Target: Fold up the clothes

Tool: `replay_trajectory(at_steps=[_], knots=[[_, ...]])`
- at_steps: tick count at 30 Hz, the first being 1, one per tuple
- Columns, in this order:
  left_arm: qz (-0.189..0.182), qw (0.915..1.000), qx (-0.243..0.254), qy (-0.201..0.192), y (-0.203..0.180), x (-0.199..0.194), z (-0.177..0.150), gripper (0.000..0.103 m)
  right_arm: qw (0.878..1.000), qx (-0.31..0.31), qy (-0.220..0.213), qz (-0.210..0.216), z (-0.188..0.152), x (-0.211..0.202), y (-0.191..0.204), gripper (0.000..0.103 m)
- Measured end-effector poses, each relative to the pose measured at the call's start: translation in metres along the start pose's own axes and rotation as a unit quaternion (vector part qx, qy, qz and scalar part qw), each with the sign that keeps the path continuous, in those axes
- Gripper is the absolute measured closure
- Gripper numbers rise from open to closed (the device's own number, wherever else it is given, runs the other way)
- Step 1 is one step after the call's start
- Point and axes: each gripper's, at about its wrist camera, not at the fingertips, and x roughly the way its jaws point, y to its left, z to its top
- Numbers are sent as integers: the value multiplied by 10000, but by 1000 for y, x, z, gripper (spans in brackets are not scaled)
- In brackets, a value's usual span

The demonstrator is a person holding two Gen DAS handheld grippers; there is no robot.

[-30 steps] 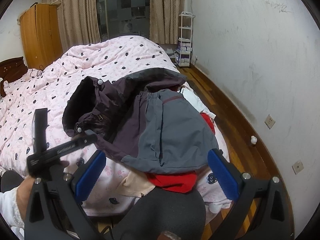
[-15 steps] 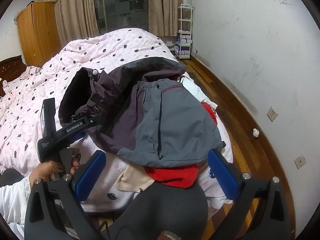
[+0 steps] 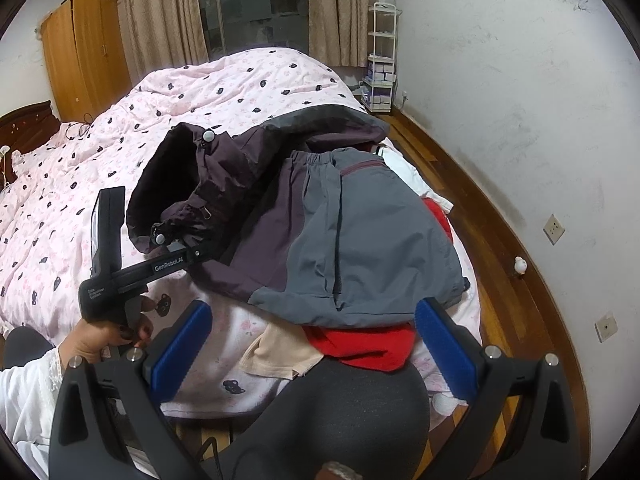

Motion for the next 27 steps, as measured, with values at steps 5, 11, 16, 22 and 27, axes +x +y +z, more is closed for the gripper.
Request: replay_trajectory(at_steps=[5, 11, 16, 22, 27], knots=[[-76, 9998, 147, 125, -3, -10, -14, 89, 10000, 23, 36, 52, -1, 3, 2, 0], [-37, 9998, 185, 109, -6, -36, -21, 92, 9999, -62, 4, 99, 3, 2, 6, 0], [138, 9997, 177, -128, 1, -69, -23, 92, 9998, -156, -57, 139, 8, 4, 11, 0], [692, 9969, -4, -375, -11, -135, 2, 93, 9988, -378, -81, 306, 14, 14, 32, 0], [1131, 9920, -69, -560, 13, -188, -3, 93, 9939, -986, -302, 398, 22, 22, 70, 0]])
